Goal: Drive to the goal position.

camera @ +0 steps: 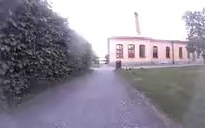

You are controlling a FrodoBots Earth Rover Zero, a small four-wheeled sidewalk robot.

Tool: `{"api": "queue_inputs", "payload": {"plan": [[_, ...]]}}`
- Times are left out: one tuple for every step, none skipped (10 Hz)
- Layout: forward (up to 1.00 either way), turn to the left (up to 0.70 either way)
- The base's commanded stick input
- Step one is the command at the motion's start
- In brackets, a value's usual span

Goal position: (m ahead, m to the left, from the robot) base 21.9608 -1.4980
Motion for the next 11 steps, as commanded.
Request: {"api": "queue_inputs", "payload": {"plan": [[0.85,0.27],[0.85,0.12],[0.85,0.00],[0.85,0.00],[0.85,0.00],[0.85,0.00],[0.85,0.00],[0.85,0.00],[0.85,0.00],[0.85,0.00],[0.85,0.00]]}}
